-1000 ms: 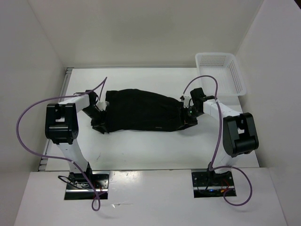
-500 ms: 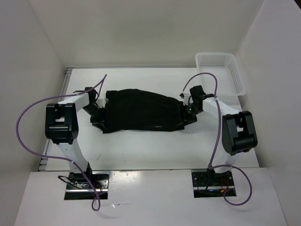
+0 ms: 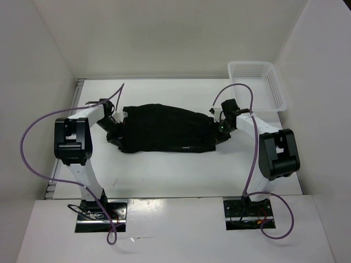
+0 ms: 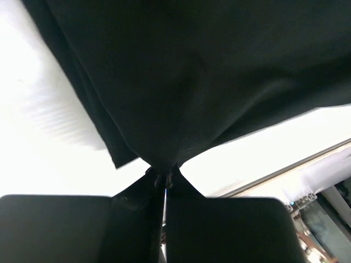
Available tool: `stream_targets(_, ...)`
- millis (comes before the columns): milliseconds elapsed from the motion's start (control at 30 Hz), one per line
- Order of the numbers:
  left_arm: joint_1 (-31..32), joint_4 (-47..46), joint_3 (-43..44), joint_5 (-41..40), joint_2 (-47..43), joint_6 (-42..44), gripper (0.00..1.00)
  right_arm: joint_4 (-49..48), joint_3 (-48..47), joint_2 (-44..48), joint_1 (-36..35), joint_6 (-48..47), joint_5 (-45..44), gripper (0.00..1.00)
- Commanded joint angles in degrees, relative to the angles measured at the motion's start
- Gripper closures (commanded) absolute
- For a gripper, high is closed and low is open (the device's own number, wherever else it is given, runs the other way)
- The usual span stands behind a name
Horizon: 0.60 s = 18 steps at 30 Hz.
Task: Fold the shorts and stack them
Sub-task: Fold the shorts
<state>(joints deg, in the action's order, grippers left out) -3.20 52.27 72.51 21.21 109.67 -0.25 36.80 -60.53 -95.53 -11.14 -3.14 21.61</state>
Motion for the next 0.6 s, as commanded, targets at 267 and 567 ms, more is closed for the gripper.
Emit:
stream_targets(267,-1.6,6.9,26.7,1.0,4.8,0.3,1.0,-1.6,-17.9,-3.3,0.4,-8.5,-3.1,1.0)
stream_targets(567,-1.6,6.9,44.8,0.0,8.1,0.3,1.0,-0.9,-29.8,-7.1,0.9,-10.7,-3.6,1.0)
